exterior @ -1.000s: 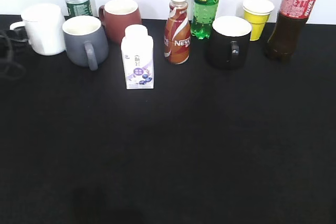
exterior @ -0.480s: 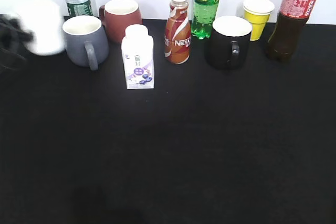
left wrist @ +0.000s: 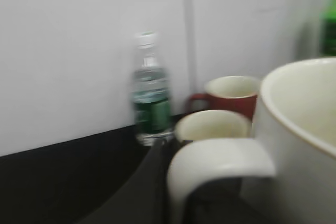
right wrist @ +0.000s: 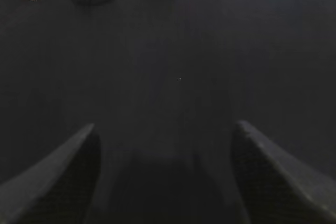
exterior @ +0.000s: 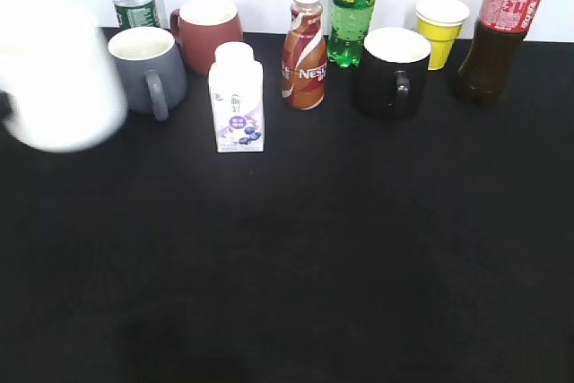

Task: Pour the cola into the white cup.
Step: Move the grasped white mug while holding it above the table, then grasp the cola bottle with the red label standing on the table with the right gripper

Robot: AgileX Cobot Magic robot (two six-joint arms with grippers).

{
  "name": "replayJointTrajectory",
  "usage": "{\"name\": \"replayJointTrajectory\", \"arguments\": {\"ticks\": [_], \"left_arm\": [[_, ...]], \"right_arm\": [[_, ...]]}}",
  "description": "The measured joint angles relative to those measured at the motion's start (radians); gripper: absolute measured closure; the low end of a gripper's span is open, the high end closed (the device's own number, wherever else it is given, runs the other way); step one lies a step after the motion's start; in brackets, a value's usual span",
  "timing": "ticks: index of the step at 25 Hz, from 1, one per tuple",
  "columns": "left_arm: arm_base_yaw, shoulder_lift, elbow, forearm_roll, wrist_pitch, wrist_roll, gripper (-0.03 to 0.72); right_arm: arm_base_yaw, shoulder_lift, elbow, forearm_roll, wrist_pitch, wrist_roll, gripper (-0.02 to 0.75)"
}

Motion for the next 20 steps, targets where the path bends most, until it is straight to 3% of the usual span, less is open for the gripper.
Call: {"name": "replayJointTrajectory", "arguments": {"ticks": [3, 4, 6, 7, 8, 10, 11, 12, 16, 17, 20], "left_arm": [[-0.088, -0.003, 0.000, 0.017, 0.000, -0.012, 0.652], [-0.107, -0.003, 0.000, 0.018, 0.000, -0.013, 0.652], [-0.108, -0.003, 0.000, 0.016, 0.000, -0.013, 0.652], [-0.108, -0.003, 0.000, 0.016, 0.000, -0.013, 0.652], [-0.108, -0.003, 0.000, 0.016, 0.000, -0.013, 0.652], [-0.108, -0.003, 0.000, 0.016, 0.000, -0.014, 0.652], [-0.108, -0.003, 0.000, 0.016, 0.000, -0.014, 0.652], [-0.108, -0.003, 0.000, 0.016, 0.000, -0.014, 0.652], [-0.108, -0.003, 0.000, 0.015, 0.000, -0.014, 0.652], [-0.108, -0.003, 0.000, 0.015, 0.000, -0.014, 0.652], [-0.108, -0.003, 0.000, 0.015, 0.000, -0.014, 0.652]], "right_arm": [[0.000, 0.075, 0.008, 0.000, -0.300, 0.000, 0.153], [0.000, 0.170, 0.064, 0.000, -0.535, 0.000, 0.153], [0.000, 0.354, 0.146, 0.000, -0.844, 0.000, 0.153], [0.000, 0.411, 0.160, 0.000, -0.923, 0.000, 0.153], [0.000, 0.591, 0.196, 0.006, -1.144, 0.000, 0.153], [0.000, 0.866, 0.200, -0.016, -1.449, 0.000, 0.153], [0.000, 0.955, 0.200, -0.029, -1.515, 0.001, 0.153], [0.000, 1.154, 0.200, -0.101, -1.753, 0.020, 0.152], [0.001, 1.575, 0.117, -0.180, -2.032, 0.042, 0.141], [0.001, 1.702, 0.051, -0.203, -2.089, 0.065, 0.086], [0.003, 1.878, -0.087, -0.210, -2.109, 0.086, 0.066]]}}
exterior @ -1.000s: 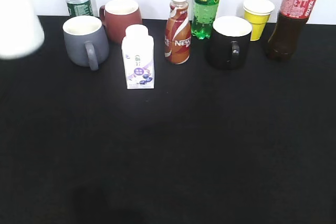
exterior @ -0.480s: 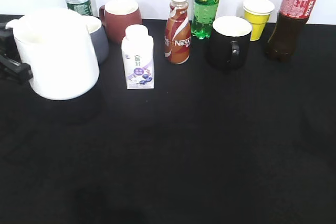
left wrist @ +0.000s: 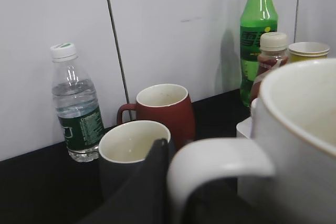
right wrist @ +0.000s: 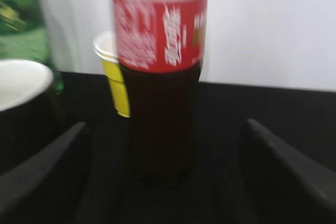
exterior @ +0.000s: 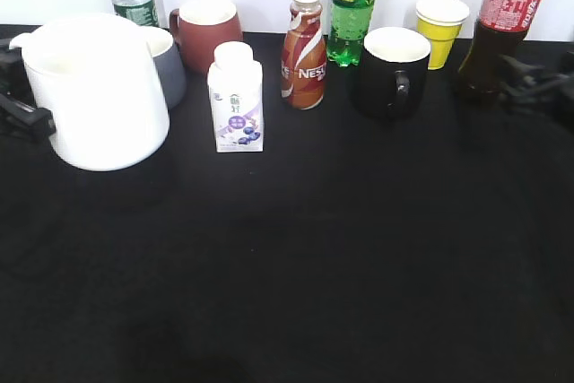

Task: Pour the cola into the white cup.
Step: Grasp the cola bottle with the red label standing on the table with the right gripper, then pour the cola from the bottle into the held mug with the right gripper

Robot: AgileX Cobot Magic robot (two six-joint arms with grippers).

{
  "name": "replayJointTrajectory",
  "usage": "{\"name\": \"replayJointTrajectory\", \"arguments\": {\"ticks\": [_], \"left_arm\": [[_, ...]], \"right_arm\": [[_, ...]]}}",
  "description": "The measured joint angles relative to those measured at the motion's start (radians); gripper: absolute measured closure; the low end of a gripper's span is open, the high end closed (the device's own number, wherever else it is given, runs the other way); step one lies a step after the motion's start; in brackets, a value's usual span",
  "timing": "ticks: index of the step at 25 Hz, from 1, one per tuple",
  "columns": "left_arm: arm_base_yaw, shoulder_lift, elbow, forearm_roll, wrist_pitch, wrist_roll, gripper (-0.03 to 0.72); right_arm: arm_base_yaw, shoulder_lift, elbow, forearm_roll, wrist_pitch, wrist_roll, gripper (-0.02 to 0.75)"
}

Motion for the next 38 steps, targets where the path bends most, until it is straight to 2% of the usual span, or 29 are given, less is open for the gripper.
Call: {"name": "replayJointTrajectory", "arguments": {"ticks": [4, 7, 12, 15, 18, 22, 28, 33, 36, 38], "left_arm": [[0.000, 0.000, 0.000, 0.000, 0.000, 0.000, 0.652], [0.000, 0.000, 0.000, 0.000, 0.000, 0.000, 0.652], [0.000, 0.000, 0.000, 0.000, 0.000, 0.000, 0.652], [0.000, 0.001, 0.000, -0.001, 0.000, 0.000, 0.652], [0.000, 0.002, 0.000, -0.001, 0.000, 0.000, 0.652], [0.000, 0.002, 0.000, -0.001, 0.000, 0.000, 0.652], [0.000, 0.002, 0.000, -0.001, 0.000, 0.000, 0.652], [0.000, 0.002, 0.000, -0.001, 0.000, 0.000, 0.652], [0.000, 0.002, 0.000, -0.001, 0.000, 0.000, 0.652], [0.000, 0.002, 0.000, 0.008, -0.001, -0.001, 0.652]], "right_arm": [[0.001, 0.140, -0.170, -0.023, -0.006, 0.015, 0.066], [0.001, 0.220, -0.251, -0.068, -0.006, 0.040, 0.066], [0.002, 0.319, -0.372, -0.070, -0.007, 0.044, 0.078], [0.009, 0.364, -0.416, -0.077, -0.010, 0.046, 0.101], [0.017, 0.374, -0.449, -0.086, -0.010, 0.047, 0.170], [0.017, 0.374, -0.453, -0.088, -0.015, 0.047, 0.314], [0.017, 0.378, -0.447, -0.088, -0.055, 0.044, 0.330], [0.017, 0.252, -0.320, -0.103, -0.065, 0.011, 0.333], [0.017, 0.090, -0.230, -0.163, -0.065, 0.008, 0.343], [0.017, -0.027, -0.178, -0.246, -0.065, 0.008, 0.343]]}}
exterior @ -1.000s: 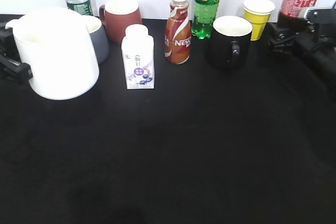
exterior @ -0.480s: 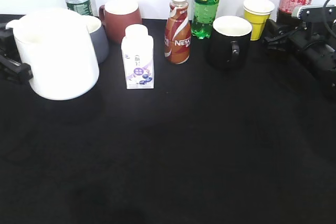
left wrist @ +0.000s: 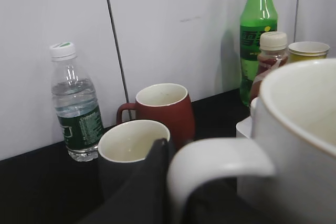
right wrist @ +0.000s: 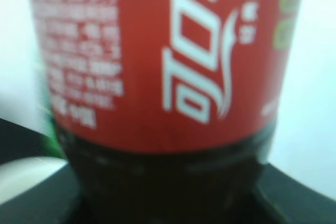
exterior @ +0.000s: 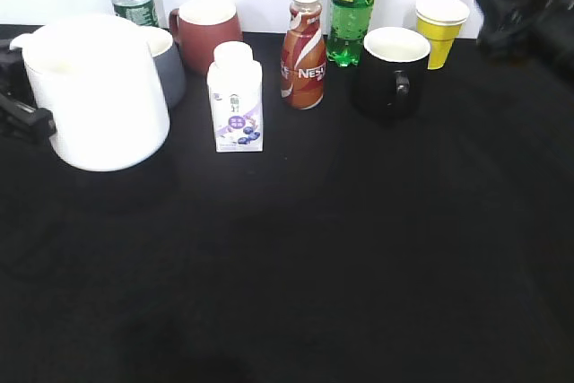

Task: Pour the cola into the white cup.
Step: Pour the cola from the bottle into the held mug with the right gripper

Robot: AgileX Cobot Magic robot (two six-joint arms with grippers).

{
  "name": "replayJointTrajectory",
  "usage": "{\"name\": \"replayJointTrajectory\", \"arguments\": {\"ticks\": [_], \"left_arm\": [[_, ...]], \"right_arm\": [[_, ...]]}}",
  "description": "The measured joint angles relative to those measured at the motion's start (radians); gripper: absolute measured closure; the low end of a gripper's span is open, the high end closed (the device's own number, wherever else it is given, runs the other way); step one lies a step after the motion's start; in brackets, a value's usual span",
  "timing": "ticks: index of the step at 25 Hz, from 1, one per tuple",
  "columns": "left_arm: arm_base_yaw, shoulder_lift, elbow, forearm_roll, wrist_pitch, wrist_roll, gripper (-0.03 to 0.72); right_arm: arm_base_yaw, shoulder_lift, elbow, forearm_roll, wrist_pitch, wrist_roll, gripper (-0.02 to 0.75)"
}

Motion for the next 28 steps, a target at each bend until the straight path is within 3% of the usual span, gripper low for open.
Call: {"name": "replayJointTrajectory", "arguments": {"ticks": [3, 9, 11, 16, 24, 28], "left_arm": [[0.000, 0.000, 0.000, 0.100, -0.022, -0.067, 0.652], [0.000, 0.000, 0.000, 0.226, -0.036, -0.135, 0.653], [0.000, 0.000, 0.000, 0.245, -0.046, -0.138, 0.653], [0.000, 0.000, 0.000, 0.327, -0.063, -0.182, 0.653], [-0.003, 0.065, -0.039, 0.323, -0.091, -0.186, 0.653], [-0.054, 0.077, -0.049, 0.327, -0.103, -0.187, 0.653]], "right_arm": [[0.062, -0.148, 0.019, -0.067, 0.004, 0.038, 0.351], [0.423, -0.181, 0.018, -0.075, 0.198, -0.077, 0.351], [0.484, -0.181, 0.017, -0.076, 0.242, -0.160, 0.351], [0.499, -0.072, -0.030, -0.069, 0.243, -0.300, 0.351], [0.499, -0.036, -0.096, -0.096, 0.183, -0.479, 0.352], [0.499, -0.036, -0.096, -0.082, 0.183, -0.676, 0.352]]}}
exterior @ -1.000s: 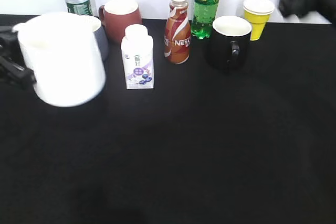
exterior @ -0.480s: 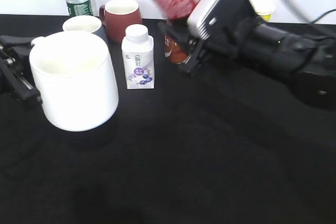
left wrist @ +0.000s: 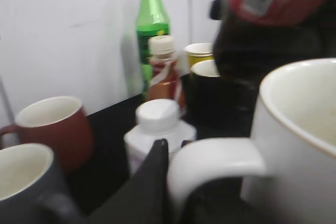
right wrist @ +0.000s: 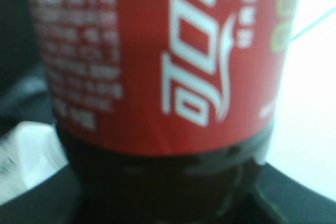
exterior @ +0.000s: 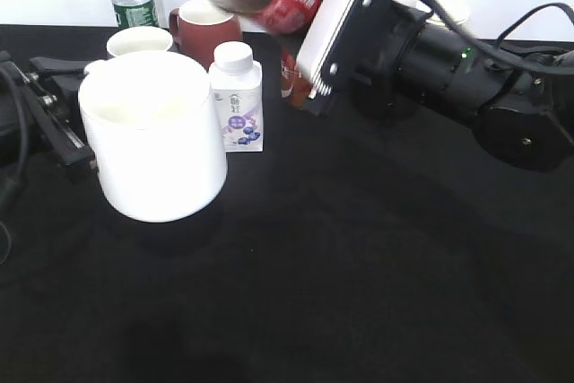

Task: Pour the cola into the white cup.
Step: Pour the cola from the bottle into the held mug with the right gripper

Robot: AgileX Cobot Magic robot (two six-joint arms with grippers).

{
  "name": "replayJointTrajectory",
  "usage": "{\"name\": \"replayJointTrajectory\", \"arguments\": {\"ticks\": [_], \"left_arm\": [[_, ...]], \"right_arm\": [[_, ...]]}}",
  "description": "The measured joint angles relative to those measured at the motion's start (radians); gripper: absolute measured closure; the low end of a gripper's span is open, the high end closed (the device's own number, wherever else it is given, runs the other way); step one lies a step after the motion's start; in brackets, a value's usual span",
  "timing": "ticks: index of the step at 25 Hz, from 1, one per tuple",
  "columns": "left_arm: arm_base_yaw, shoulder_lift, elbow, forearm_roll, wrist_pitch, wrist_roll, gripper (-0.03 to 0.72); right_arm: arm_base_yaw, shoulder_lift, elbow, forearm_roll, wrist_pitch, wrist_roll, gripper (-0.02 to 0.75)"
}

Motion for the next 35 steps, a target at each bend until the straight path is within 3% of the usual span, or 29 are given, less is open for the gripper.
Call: {"name": "replayJointTrajectory", "arguments": {"ticks": [5, 15, 35], "left_arm": [[-0.002, 0.000, 0.000, -0.006, 0.060, 0.000, 0.653], [-0.002, 0.000, 0.000, -0.040, 0.116, 0.019, 0.653], [-0.002, 0.000, 0.000, -0.047, 0.105, 0.023, 0.653]], "right_arm": [[0.000, 0.000, 0.000, 0.091, 0.001, -0.257, 0.352], [0.000, 0.000, 0.000, 0.150, 0.007, -0.554, 0.353], [0.000, 0.000, -0.001, 0.165, -0.023, -0.795, 0.353]]}}
